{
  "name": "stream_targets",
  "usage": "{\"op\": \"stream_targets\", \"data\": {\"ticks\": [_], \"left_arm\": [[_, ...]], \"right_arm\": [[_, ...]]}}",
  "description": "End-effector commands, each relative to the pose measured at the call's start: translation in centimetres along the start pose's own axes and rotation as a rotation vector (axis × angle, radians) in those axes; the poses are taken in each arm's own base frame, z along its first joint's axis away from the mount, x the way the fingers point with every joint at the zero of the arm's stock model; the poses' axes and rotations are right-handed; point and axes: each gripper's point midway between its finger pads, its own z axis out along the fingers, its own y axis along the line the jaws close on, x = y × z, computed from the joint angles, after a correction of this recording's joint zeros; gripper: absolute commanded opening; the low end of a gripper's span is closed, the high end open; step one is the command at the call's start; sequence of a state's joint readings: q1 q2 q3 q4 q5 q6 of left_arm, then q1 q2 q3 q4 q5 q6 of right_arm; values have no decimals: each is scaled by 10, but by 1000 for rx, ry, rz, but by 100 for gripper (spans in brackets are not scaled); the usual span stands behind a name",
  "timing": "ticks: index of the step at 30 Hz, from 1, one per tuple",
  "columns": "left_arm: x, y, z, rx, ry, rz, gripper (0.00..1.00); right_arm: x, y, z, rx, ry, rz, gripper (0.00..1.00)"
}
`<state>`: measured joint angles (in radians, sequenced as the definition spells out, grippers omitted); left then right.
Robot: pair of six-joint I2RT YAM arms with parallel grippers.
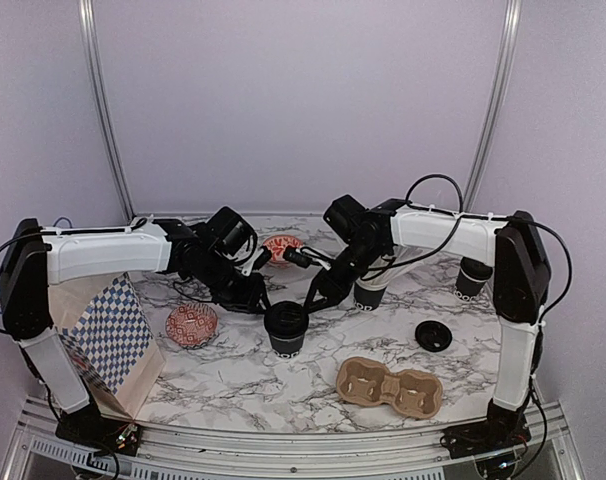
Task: Pack the takeout coffee
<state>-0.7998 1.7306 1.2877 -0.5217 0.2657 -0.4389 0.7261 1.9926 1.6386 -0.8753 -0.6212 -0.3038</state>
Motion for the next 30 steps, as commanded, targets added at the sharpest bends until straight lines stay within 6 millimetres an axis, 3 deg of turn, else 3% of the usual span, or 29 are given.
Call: {"op": "stream_targets", "data": {"ticks": [1, 6, 9, 16, 20, 25, 30], "left_arm": [[56, 29, 48, -37, 209, -55, 23], [73, 38, 61, -48, 271, -66, 21], [62, 33, 54, -45, 236, -52, 22], [14, 2, 9, -6, 63, -17, 27], [-9, -12, -21, 9, -44, -4, 33], [-32, -20, -50, -6, -158, 11, 50], [-35, -24, -73, -20, -229, 19, 63]], "right_arm": [[26, -27, 38, 54, 91, 75, 24], [51, -29, 57, 63, 168, 101, 22], [48, -23, 55, 67, 164, 78, 22], [-1, -3, 8, 89, 26, -33, 22], [-24, 5, -17, 125, -39, -91, 35], [-35, 11, -30, 117, -77, -108, 43], [-33, 18, -33, 97, -81, -123, 44]]}}
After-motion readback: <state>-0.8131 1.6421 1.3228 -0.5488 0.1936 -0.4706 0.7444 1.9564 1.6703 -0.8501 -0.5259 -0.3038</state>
